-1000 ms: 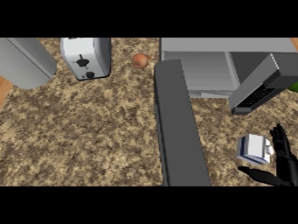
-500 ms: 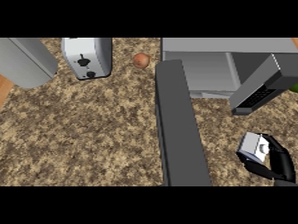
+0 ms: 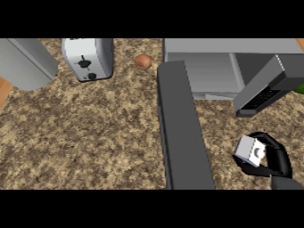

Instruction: Pick up the milk, place it into the microwave and close the microwave

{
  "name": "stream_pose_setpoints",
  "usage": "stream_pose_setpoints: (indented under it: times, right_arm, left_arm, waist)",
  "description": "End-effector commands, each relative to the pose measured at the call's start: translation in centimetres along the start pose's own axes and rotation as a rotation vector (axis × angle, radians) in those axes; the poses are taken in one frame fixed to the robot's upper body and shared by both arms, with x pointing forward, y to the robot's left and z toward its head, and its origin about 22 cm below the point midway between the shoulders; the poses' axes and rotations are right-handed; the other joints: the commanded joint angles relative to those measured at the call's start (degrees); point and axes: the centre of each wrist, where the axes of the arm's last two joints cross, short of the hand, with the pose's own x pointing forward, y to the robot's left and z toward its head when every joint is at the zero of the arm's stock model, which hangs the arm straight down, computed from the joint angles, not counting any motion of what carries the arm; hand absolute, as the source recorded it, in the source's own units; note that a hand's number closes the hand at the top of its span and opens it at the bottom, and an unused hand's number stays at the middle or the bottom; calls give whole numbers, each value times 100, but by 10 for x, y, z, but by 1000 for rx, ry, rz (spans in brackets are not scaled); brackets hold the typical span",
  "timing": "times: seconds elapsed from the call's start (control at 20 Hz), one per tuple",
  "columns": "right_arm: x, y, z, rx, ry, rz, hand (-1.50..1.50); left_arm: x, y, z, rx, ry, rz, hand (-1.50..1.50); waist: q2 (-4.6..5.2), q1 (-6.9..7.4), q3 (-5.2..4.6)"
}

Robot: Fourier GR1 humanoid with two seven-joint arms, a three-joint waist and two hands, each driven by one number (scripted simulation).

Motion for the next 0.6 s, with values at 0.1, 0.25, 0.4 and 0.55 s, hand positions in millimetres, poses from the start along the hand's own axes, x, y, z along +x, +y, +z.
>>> stream_pose_setpoints:
  times: [0.1, 0.25, 0.4, 0.55]
  right_arm:
    - [16, 44, -62, 112, -138, -57, 150]
    - [22, 47, -68, 166, -160, -164, 150]
    - [24, 60, -71, 224, -174, -214, 150]
    - [40, 78, -84, 245, -207, -219, 150]
  left_arm:
    - [8, -1, -12, -30, -23, 2, -150]
    - [18, -5, 4, -15, -8, 14, -150]
    - [-2, -1, -5, -10, -31, 8, -150]
    - [2, 8, -8, 5, -1, -13, -150]
  waist:
    - [52, 129, 23]
    - [-8, 50, 7]
    - [3, -14, 5]
    - [-19, -91, -2]
